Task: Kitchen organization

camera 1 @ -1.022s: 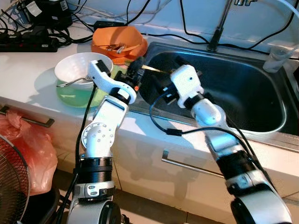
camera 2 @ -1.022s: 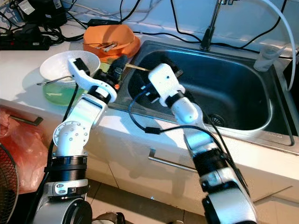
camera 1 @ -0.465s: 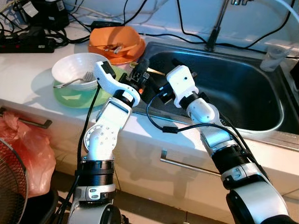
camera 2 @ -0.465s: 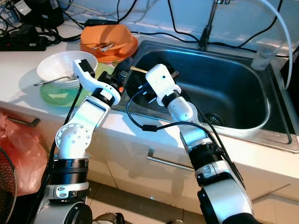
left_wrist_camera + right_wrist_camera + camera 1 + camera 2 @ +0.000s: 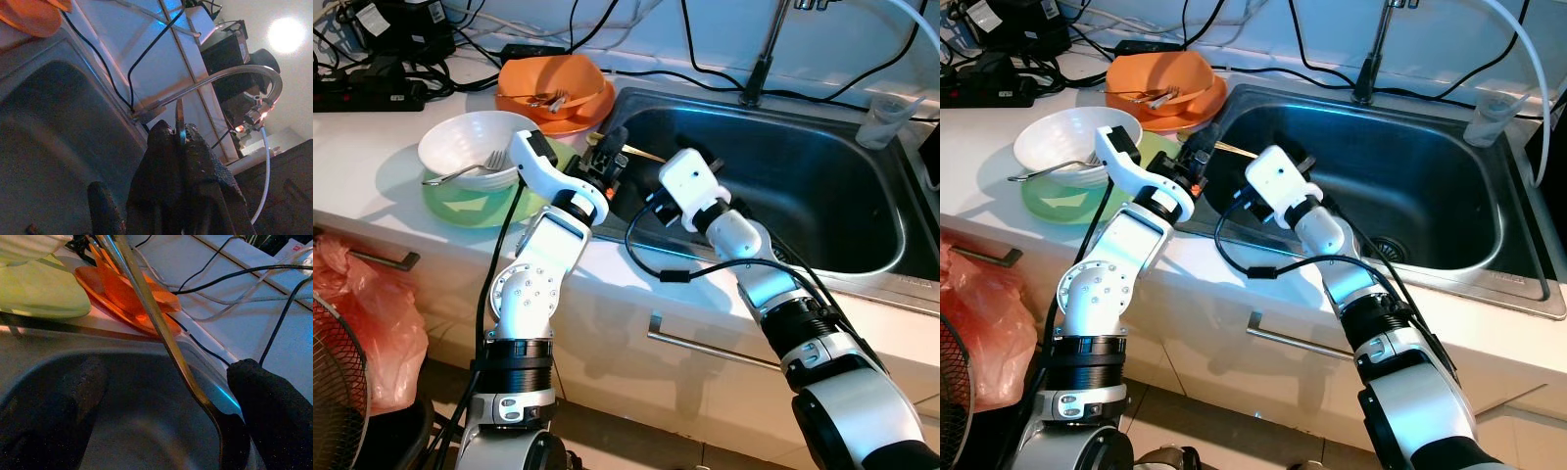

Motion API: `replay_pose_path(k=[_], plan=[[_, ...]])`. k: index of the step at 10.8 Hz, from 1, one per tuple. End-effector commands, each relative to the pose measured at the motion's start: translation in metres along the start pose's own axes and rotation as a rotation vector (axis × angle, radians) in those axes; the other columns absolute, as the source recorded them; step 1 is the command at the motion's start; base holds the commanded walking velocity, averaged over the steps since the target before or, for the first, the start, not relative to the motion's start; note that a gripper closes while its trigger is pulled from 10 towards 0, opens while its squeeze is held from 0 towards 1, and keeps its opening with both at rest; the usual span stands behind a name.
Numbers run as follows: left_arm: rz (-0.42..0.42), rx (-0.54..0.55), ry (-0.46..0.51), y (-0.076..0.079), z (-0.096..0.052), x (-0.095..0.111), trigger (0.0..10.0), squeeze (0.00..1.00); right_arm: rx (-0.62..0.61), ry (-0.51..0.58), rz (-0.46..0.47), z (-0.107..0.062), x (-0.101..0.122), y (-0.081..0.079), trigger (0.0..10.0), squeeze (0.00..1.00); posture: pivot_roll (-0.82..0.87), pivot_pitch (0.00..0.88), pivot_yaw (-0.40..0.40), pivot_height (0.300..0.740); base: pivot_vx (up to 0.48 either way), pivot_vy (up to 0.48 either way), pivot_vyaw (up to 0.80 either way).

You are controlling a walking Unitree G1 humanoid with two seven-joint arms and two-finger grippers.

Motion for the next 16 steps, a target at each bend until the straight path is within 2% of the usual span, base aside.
replay_pose_path(k=[1, 2, 7, 16], plan=[[-0.087, -0.036, -0.014, 0.020, 0.001, -0.017, 0.0, 0.00, -0.001, 0.017, -0.020, 0.003, 0.005, 0.002, 1.3, 0.00, 0.06, 0.071, -0.017, 0.740, 0.000, 0.000, 0.00], [-0.088, -0.037, -0.019, 0.021, 0.001, -0.019, 0.0, 0.00, -0.002, 0.016, -0.018, 0.003, 0.004, 0.001, 0.0, 0.00, 0.06, 0.071, -0.018, 0.740, 0.000, 0.000, 0.00], [-0.096, -0.042, -0.044, 0.023, -0.001, -0.028, 0.0, 0.00, -0.004, 0.016, 0.001, 0.003, 0.001, 0.000, 0.0, 0.00, 0.06, 0.070, -0.022, 0.740, 0.000, 0.000, 0.00], [-0.090, -0.040, -0.040, 0.024, -0.001, -0.028, 0.0, 0.00, 0.007, 0.017, 0.017, 0.002, -0.001, -0.002, 0.0, 0.00, 0.06, 0.067, -0.027, 0.740, 0.000, 0.000, 0.00]])
Point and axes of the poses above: a point about 5 cm out from each wrist's last joint towards the gripper, its own z axis pointing out of the wrist towards the gripper, its own x axis along the axis of the wrist's last joint, y = z × x, the point moved 3 cm from there along z, pointing out of the wrist towards the gripper, and after that the axes turned 14 degrees about z, right-handed, at the moved point
